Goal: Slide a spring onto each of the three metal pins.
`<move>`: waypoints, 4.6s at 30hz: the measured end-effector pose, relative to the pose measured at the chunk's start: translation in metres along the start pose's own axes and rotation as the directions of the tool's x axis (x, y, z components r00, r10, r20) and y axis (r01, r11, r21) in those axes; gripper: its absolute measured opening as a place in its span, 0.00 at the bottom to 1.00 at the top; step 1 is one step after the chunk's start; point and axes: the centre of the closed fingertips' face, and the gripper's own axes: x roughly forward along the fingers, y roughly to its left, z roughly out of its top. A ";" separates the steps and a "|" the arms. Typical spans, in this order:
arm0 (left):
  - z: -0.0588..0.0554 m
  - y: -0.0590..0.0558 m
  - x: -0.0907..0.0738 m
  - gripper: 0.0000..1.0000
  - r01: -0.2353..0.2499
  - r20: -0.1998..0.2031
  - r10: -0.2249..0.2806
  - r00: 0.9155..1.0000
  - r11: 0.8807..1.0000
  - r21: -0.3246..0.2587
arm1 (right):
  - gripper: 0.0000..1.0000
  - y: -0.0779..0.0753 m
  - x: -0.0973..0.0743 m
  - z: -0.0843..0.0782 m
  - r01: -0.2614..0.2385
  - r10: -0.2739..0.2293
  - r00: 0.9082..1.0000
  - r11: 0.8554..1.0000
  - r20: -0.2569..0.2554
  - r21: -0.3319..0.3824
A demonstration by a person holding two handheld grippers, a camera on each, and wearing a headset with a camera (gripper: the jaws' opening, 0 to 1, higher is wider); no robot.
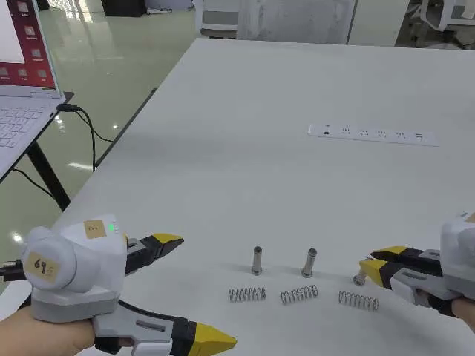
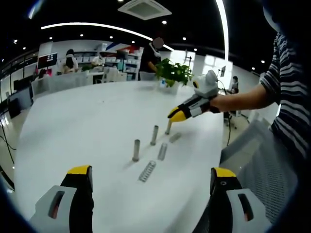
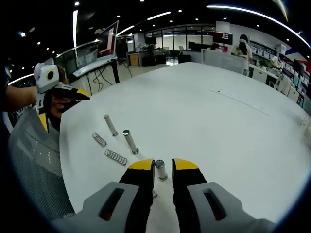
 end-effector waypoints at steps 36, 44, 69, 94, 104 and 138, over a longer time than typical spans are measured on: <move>-0.004 0.002 0.002 0.98 -0.004 -0.016 0.004 1.000 1.000 0.005 | 0.16 0.014 -0.023 -0.029 -0.127 0.091 0.985 0.959 -0.149 -0.253; 0.000 0.003 0.002 0.98 -0.009 -0.008 0.009 1.000 1.000 0.006 | 0.16 0.031 -0.017 -0.039 -0.205 0.137 0.967 0.918 -0.213 -0.341; -0.007 -0.002 -0.002 0.98 -0.007 -0.015 0.007 1.000 1.000 -0.004 | 0.13 0.033 0.003 -0.063 -0.291 0.159 0.931 0.867 -0.329 -0.405; -0.011 -0.013 -0.003 0.97 0.037 -0.038 -0.037 0.999 0.999 -0.008 | 0.08 0.042 -0.006 -0.059 -0.343 0.196 0.920 0.822 -0.340 -0.454; -0.009 -0.027 0.004 0.94 0.079 -0.041 -0.079 0.996 0.997 -0.002 | 0.08 0.054 -0.020 -0.045 -0.360 0.222 0.923 0.785 -0.313 -0.505; 0.007 -0.081 0.074 0.46 0.312 -0.088 -0.303 0.949 0.943 0.116 | 0.08 0.108 -0.028 -0.021 -0.431 0.307 0.901 0.718 -0.306 -0.546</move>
